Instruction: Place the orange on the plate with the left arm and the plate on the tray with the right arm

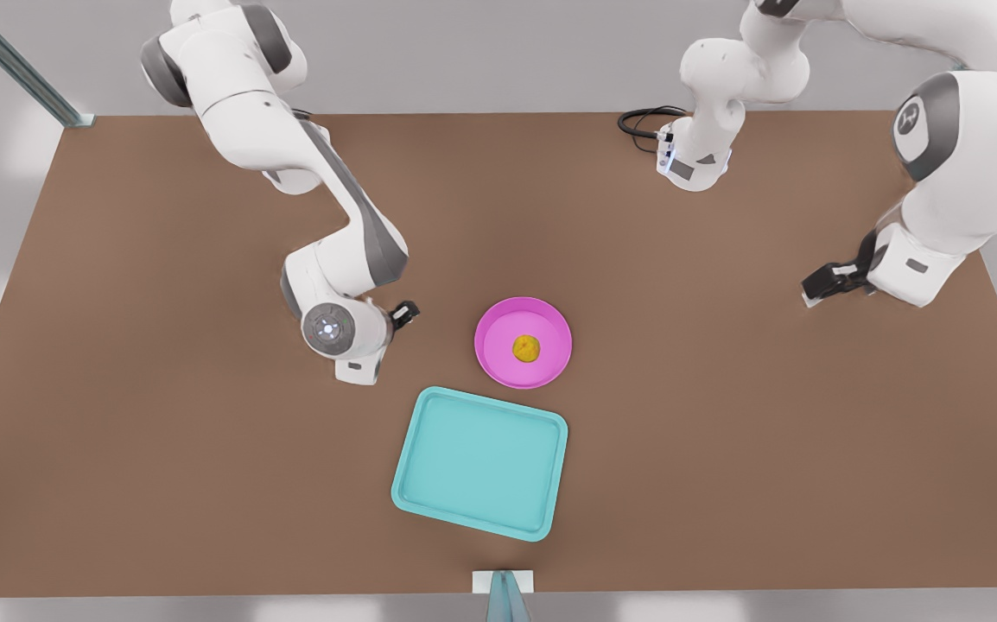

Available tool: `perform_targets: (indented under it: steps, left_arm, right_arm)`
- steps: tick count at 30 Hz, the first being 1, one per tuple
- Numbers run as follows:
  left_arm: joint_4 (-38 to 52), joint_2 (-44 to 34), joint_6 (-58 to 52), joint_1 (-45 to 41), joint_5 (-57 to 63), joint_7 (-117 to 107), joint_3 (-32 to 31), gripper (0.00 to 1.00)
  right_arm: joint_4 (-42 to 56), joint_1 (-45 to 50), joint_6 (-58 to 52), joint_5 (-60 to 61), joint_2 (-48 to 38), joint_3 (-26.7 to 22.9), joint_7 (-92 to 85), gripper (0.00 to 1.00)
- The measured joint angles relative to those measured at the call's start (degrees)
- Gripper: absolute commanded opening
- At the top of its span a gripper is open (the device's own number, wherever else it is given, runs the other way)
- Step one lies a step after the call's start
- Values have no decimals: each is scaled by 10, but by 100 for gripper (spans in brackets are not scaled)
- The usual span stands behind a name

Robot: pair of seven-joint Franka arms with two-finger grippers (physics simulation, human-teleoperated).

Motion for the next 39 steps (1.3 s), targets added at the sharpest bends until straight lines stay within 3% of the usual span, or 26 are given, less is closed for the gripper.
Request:
perform_targets:
  steps: [3, 10, 16, 29, 30, 31, 32, 39]
  left_arm:
    - [9, 5, -38, 44, 22, 23, -48, 100]
    - [10, 12, -91, 41, 33, 64, -47, 100]
    - [9, 12, -108, 44, 32, 89, -44, 100]
    - [8, 13, -124, 43, 32, 121, -44, 100]
    - [8, 13, -125, 42, 32, 123, -44, 100]
    - [8, 13, -126, 42, 32, 124, -44, 100]
    - [8, 13, -127, 42, 32, 125, -44, 100]
    - [8, 15, -128, 42, 31, 132, -45, 100]
  right_arm:
    - [-20, 9, 102, 40, 42, 1, 25, 100]
    - [-70, -17, 242, 143, 72, 9, 52, 100]
    - [-82, -9, 279, 168, 84, 40, 66, 100]
    - [-77, 44, 304, 178, 111, 44, 84, 100]
    - [-76, 46, 305, 178, 113, 44, 85, 95]
    - [-76, 47, 306, 178, 114, 44, 85, 77]
    - [-75, 48, 306, 180, 117, 44, 85, 72]
    - [-61, 50, 307, 179, 137, 44, 89, 71]
